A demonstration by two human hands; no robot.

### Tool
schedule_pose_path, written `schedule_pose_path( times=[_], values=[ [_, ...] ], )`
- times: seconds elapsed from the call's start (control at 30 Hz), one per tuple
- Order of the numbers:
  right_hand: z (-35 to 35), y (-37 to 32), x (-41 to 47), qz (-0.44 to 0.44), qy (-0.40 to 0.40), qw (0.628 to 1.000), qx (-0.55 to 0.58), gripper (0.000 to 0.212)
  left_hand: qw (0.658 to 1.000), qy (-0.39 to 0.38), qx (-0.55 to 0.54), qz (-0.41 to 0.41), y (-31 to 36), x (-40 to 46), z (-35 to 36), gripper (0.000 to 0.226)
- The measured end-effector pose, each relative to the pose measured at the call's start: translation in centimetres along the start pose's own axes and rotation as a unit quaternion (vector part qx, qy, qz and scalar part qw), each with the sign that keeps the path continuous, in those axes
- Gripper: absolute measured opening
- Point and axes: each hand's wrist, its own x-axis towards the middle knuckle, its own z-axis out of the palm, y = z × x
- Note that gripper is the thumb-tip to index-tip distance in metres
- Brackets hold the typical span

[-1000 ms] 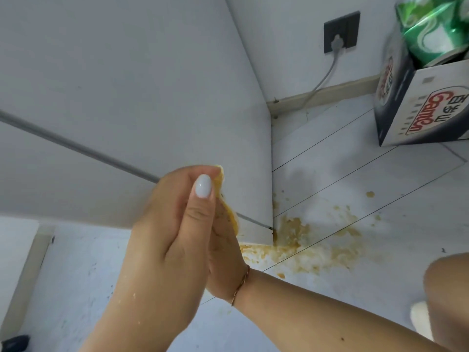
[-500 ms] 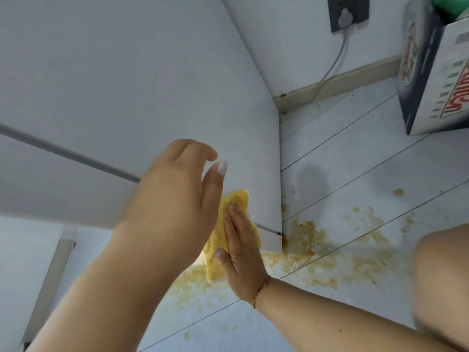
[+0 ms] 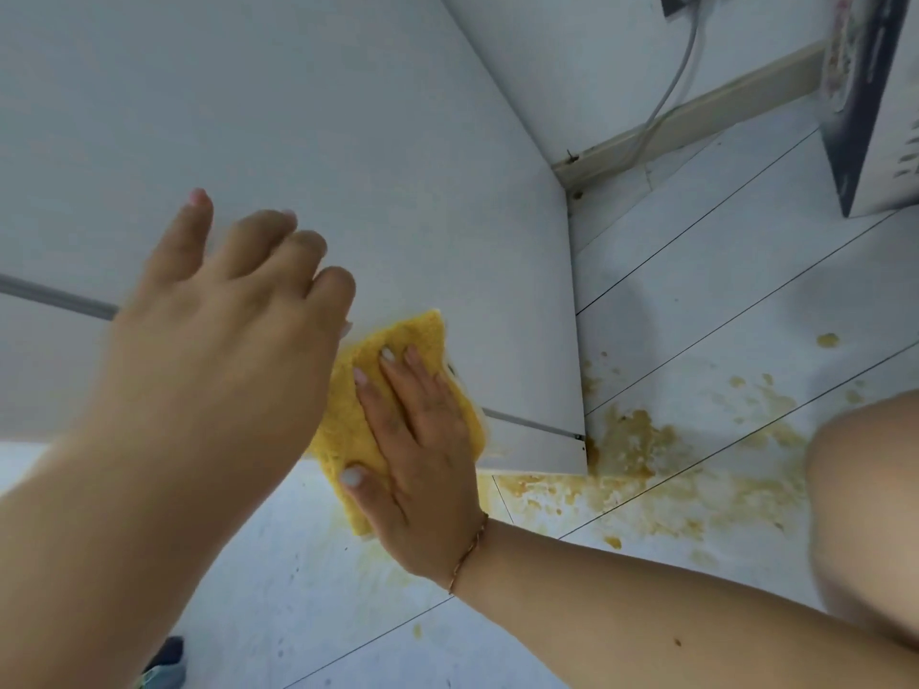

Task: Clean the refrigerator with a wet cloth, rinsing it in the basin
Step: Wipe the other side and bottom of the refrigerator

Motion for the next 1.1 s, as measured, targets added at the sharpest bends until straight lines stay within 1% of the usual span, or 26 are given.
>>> schedule_pose_path(
  times=[0.17,0.3,0.4,0.47,0.53,0.6,0.67,0.77,0.83,0.9,1.0,1.1],
  values=[
    [0.1,1.7,-1.5,-0.002,0.007,1.000,0.002,0.059,1.000,-0.007,0.012,0.007,0.5,0.0,-0.3,0.022],
    [-0.2,2.9,-2.1,0.013,-0.008,1.000,-0.011,0.059,1.000,-0.025,-0.002,0.005,0.6,0.2,-0.6,0.007],
    [-0.1,2.0,-2.0,0.047,-0.010,0.999,-0.019,0.061,1.000,-0.018,-0.015,0.019,0.9,0.2,-1.3,0.015],
    [0.0,-0.2,-0.8,0.050,-0.009,0.999,-0.016,0.063,0.999,0.000,-0.024,0.023,0.7,0.1,-1.9,0.014],
    [0.0,-2.7,1.1,0.016,-0.018,1.000,0.006,0.065,0.999,0.024,-0.029,0.012,0.2,0.1,-2.7,0.014],
    [-0.1,-4.3,2.8,-0.014,-0.029,0.999,0.028,0.065,0.998,0.045,-0.045,-0.002,-0.5,0.2,-3.6,0.023],
    [-0.1,-4.4,3.4,-0.034,-0.045,0.998,0.039,0.067,0.995,0.055,-0.077,-0.007,-0.7,0.1,-4.5,0.029],
    [-0.1,-2.2,2.0,-0.049,-0.050,0.997,0.040,0.070,0.993,0.045,-0.108,0.013,0.3,-0.1,-4.3,0.031],
    [-0.2,0.0,0.2,-0.034,-0.034,0.998,0.027,0.067,0.992,0.023,-0.117,0.027,1.3,-0.4,-3.3,0.030],
    [-0.3,2.4,-1.8,-0.015,-0.014,1.000,0.016,0.062,0.991,0.017,-0.128,0.031,2.3,-0.8,-1.9,0.026],
    [-0.5,5.9,-4.2,0.030,-0.019,0.999,0.008,0.058,0.991,0.021,-0.126,0.037,3.3,-1.2,0.1,0.022],
    [-0.7,9.0,-6.4,0.101,-0.032,0.994,0.013,0.057,0.993,0.031,-0.098,0.052,4.3,-1.4,1.7,0.023]
  ],
)
